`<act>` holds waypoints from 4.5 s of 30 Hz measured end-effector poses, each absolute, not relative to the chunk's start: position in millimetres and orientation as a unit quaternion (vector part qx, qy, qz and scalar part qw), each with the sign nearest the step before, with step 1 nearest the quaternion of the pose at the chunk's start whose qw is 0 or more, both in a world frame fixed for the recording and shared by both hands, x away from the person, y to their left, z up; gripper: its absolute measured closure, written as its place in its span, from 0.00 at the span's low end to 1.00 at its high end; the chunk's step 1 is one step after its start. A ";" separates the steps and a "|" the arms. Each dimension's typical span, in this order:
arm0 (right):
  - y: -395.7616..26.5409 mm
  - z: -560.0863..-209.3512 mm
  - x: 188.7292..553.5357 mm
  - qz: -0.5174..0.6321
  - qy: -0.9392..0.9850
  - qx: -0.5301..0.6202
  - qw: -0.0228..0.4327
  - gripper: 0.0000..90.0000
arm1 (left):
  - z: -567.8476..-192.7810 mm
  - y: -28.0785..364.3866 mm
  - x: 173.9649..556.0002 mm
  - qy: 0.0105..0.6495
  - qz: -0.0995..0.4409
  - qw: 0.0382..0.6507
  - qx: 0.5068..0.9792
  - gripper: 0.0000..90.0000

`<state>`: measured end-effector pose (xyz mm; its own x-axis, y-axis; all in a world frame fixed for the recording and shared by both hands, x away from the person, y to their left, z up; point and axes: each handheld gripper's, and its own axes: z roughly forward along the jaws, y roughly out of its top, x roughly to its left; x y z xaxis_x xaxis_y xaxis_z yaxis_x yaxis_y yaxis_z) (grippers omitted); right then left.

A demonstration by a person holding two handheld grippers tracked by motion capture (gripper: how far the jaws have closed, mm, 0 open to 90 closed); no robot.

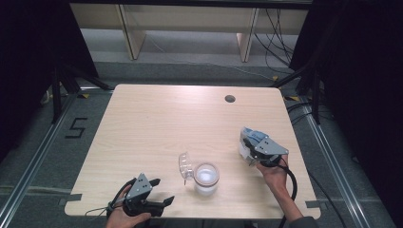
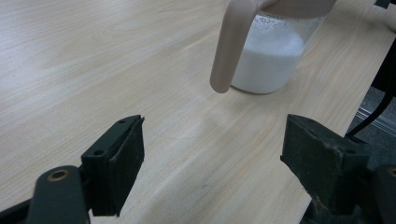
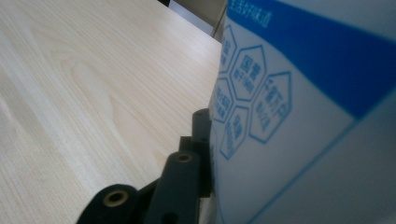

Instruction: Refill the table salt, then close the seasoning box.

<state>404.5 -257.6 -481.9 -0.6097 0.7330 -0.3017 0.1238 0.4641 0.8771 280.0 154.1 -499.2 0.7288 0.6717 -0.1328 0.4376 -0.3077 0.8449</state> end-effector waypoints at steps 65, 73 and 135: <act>-269.9 -479.4 306.8 0.436 0.767 0.385 0.271 0.17 | -497.0 158.4 284.6 0.358 0.115 0.482 0.792 0.23; -264.8 -482.4 299.3 0.427 0.779 0.378 0.259 0.17 | -497.0 159.9 285.3 0.361 0.115 0.483 0.790 0.23; -257.4 -487.0 283.2 0.419 0.801 0.359 0.234 0.18 | -444.8 135.6 295.0 0.321 0.136 0.540 0.766 0.99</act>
